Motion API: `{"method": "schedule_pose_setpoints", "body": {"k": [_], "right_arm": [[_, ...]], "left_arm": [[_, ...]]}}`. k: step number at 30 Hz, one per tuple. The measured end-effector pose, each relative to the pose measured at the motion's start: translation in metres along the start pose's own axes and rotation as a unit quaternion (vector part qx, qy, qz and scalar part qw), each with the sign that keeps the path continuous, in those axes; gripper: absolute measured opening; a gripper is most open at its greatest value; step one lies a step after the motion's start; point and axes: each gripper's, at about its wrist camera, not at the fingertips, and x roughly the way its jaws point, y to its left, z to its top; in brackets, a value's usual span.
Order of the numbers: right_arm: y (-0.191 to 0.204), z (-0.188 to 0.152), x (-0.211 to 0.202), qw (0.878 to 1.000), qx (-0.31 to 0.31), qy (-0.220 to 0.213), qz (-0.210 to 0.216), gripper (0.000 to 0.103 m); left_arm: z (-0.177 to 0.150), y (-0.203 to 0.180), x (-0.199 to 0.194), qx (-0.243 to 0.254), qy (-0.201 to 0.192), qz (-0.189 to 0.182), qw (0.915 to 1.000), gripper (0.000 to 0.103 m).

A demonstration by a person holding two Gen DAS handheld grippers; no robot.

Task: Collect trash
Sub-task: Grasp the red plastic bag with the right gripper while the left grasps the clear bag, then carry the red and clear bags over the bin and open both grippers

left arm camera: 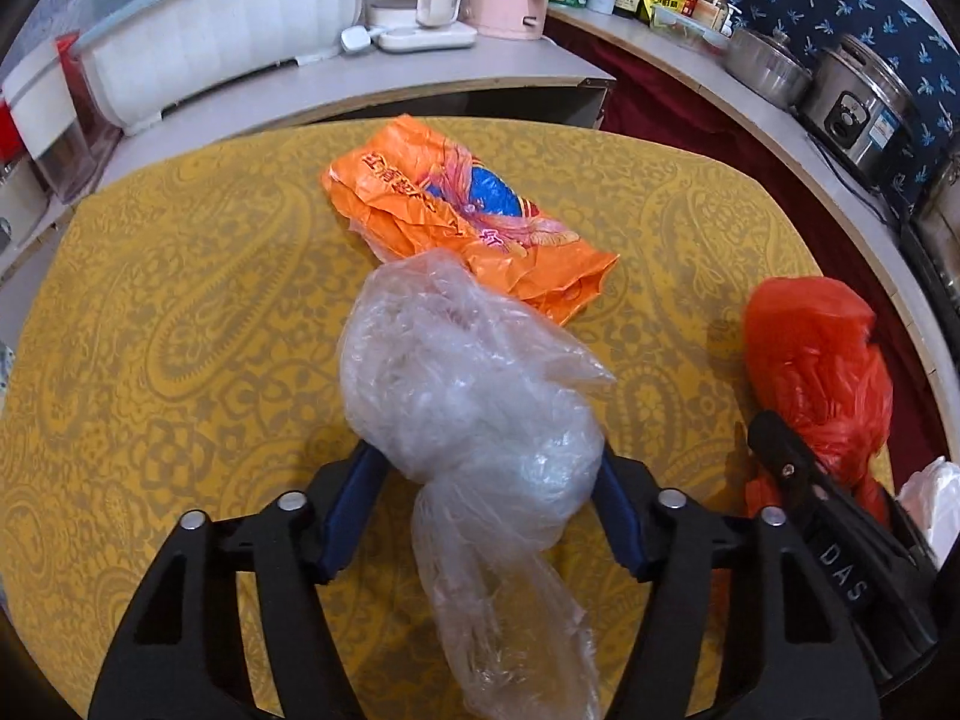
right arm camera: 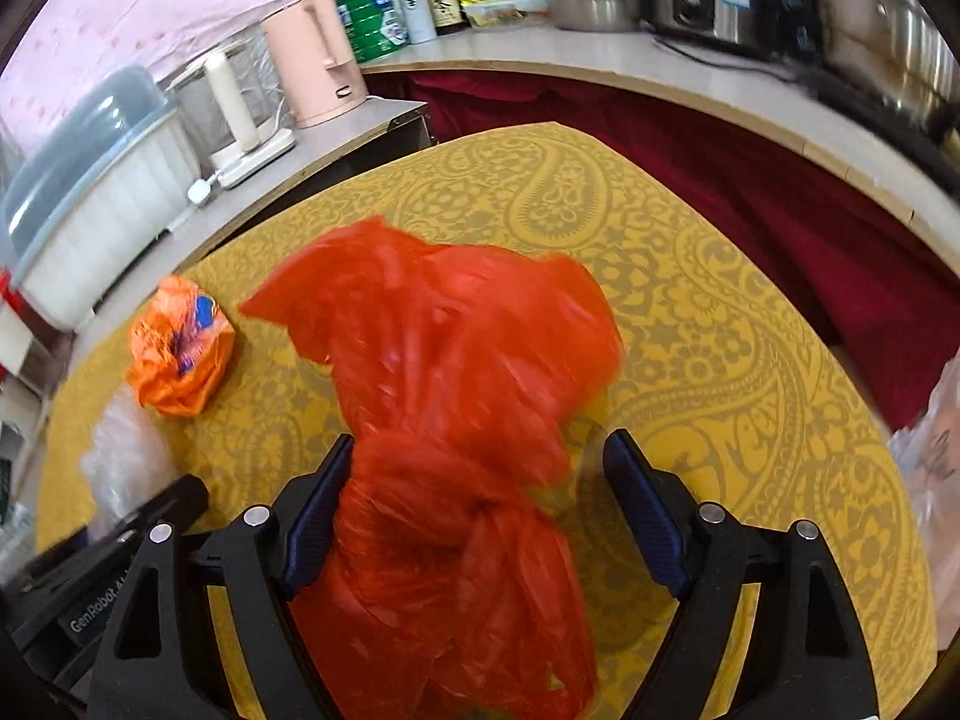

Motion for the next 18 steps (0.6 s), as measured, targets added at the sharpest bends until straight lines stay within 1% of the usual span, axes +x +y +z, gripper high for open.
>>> {"method": "schedule_pose_setpoints", "body": {"k": [1,2,3,4,5,6,9,15,18], "right_arm": [[0.001,-0.001,0.0,1.0,-0.004,-0.003,-0.003,0.077],[0.0,-0.002,-0.001,1.0,-0.005,-0.005,-0.003,0.07],[-0.001,-0.002,-0.003,1.0,-0.004,-0.006,0.001,0.065],[-0.001,-0.002,-0.004,1.0,-0.002,-0.004,0.006,0.053],[-0.002,-0.002,-0.005,1.0,0.001,-0.001,0.013,0.044],[-0.004,-0.002,-0.007,1.0,0.005,0.003,0.02,0.044],[-0.008,-0.006,-0.019,0.999,0.012,0.004,0.035,0.043],[-0.019,-0.012,-0.068,0.998,0.02,-0.022,0.052,0.042],[-0.032,-0.014,-0.103,0.997,0.029,-0.043,0.059,0.042]], "left_arm": [[-0.001,-0.001,-0.001,0.001,-0.001,-0.001,1.0,0.051],[-0.002,0.0,-0.002,0.0,-0.001,-0.002,1.0,0.049],[-0.002,-0.001,-0.003,0.001,-0.001,-0.004,1.0,0.044],[-0.004,-0.002,-0.006,0.001,0.0,-0.008,1.0,0.039],[-0.004,-0.002,-0.008,0.0,0.002,-0.013,0.9999,0.037],[-0.005,-0.003,-0.01,0.0,0.003,-0.016,0.9999,0.034],[-0.011,-0.008,-0.028,0.001,-0.008,-0.018,0.9998,0.032],[-0.023,-0.025,-0.079,0.003,-0.032,-0.036,0.9988,0.031],[-0.031,-0.039,-0.11,0.009,-0.049,-0.045,0.9977,0.031]]}}
